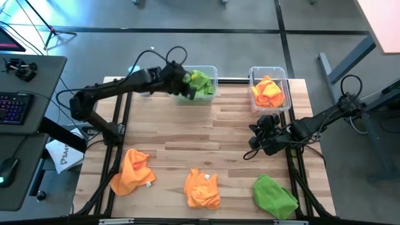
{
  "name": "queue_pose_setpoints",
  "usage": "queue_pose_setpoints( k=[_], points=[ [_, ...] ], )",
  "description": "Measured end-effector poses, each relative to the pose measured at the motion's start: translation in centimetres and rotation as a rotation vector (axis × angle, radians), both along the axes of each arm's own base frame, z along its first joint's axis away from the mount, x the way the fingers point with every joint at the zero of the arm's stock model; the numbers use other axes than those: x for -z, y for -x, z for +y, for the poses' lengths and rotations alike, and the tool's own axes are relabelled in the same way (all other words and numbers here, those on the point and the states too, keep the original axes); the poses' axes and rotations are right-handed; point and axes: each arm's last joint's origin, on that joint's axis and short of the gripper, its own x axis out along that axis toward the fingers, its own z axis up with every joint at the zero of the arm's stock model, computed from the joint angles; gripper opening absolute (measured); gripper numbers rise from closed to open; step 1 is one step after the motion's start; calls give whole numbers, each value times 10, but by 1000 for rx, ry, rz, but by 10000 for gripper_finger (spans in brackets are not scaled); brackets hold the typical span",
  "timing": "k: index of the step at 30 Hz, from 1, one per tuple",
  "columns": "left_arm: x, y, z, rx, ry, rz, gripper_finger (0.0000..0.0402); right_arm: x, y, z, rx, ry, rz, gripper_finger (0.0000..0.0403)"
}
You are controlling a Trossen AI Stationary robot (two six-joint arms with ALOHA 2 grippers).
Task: Sort microfiber towel by color & place in baskets
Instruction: Put the green towel into the left transparent bin
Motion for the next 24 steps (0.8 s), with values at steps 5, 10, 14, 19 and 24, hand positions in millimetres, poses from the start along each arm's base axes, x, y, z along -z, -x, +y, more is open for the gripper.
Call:
queue_pose_setpoints(
  k=[5,10,14,19,24],
  points=[
    [-4,4,-43,127,-23,105,82,0,0,0,-4,5,4,0],
    [1,5,-92,232,-42,213,82,0,0,0,-22,18,18,0],
    [9,4,-129,345,-47,228,82,0,0,1,-33,-1,22,0],
    [14,6,-167,458,-70,231,82,-1,-2,2,-56,3,21,0],
    [25,12,-194,560,-105,264,82,2,-3,7,-239,-93,122,0]
  ],
)
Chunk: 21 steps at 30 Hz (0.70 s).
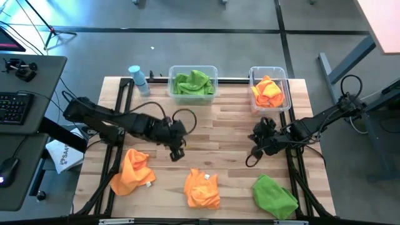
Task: Sort microfiber towel by color & place in baskets
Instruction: Put the green towel into the left transparent bin
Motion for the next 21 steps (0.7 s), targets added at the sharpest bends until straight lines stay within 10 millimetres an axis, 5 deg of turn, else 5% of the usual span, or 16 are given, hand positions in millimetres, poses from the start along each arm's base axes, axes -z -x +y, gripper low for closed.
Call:
queue_pose_setpoints(
  k=[9,21],
  points=[
    [25,3,-17,8,27,2,82,18,-2,17,-57,-335,240,0],
    [36,-2,-19,-12,62,-69,82,60,16,83,-55,-491,655,0]
  ],
)
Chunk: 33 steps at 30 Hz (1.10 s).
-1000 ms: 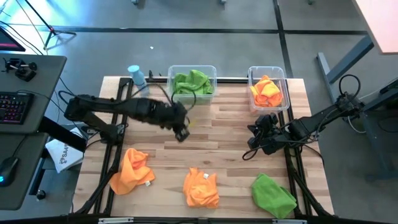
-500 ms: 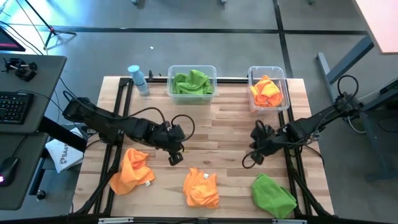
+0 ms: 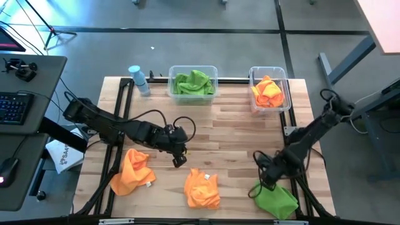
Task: Sort microfiber towel by color & place in baskets
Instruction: Put the green towel into the left transparent bin
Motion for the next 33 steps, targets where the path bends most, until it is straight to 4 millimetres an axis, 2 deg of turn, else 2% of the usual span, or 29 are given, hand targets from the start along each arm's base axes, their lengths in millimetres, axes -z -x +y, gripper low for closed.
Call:
queue_pose_setpoints(
  k=[7,15,24,29,33],
  points=[
    [-1,-2,2,-8,7,-22,82,0,20,27,74,-23,-24,17],
    [-1,-3,4,-11,11,-23,82,3,39,42,175,8,-69,106],
    [-3,-5,3,-24,32,-50,82,40,39,67,124,67,11,185],
    [-3,-5,3,-10,32,-49,82,59,31,82,100,38,-4,200],
    [-3,-5,4,60,-34,-41,82,71,26,86,94,51,4,199]
  ],
)
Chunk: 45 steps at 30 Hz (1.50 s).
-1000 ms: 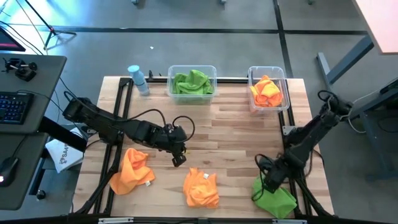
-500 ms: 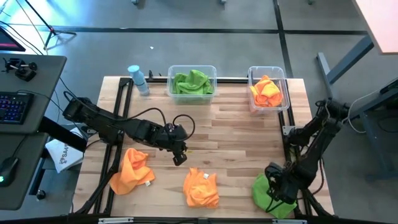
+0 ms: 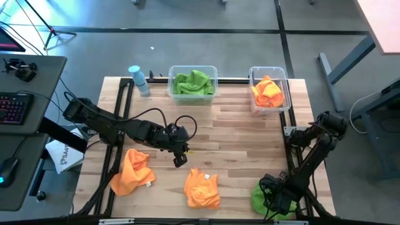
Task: Sort microfiber towel by color & place in baskets
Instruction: Put the green towel into the left transparent bin
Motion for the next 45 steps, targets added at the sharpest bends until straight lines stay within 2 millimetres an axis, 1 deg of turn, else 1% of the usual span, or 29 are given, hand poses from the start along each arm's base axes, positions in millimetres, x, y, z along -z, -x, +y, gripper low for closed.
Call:
queue_pose_setpoints(
  k=[2,4,7,10,11,12,14,17,21,24,30,34,40,42,45],
  points=[
    [0,-1,2,-3,-9,-3,82,4,-2,-1,11,21,11,189],
    [-1,-1,2,18,-40,-6,82,4,-6,-4,28,34,2,167],
    [-1,-1,2,47,-97,-8,80,1,-14,-12,43,89,-86,109],
    [-1,0,-1,63,-132,-14,70,-8,-21,-21,46,153,-193,36],
    [2,-1,-3,71,-146,-25,65,-12,-22,-26,48,176,-216,20],
    [5,0,-3,82,-155,-33,60,-16,-23,-31,45,200,-231,12],
    [15,5,-2,101,-161,-44,50,-28,-27,-42,74,220,-264,20],
    [26,15,2,99,-136,-87,38,-47,-33,-67,110,280,-295,27],
    [34,35,15,75,-125,-132,29,-76,-46,-102,127,315,-421,7],
    [31,51,26,67,-136,-185,26,-94,-60,-133,125,328,-496,7],
    [27,82,50,58,-187,-227,26,-121,-94,-193,113,398,-641,4],
    [24,99,68,61,-212,-257,26,-153,-115,-233,106,499,-689,2],
    [16,115,95,101,-279,-290,25,-202,-151,-287,78,622,-725,1],
    [13,118,104,105,-309,-291,25,-211,-168,-303,59,648,-722,1],
    [10,123,116,111,-336,-298,25,-218,-197,-327,32,687,-706,1]
  ],
)
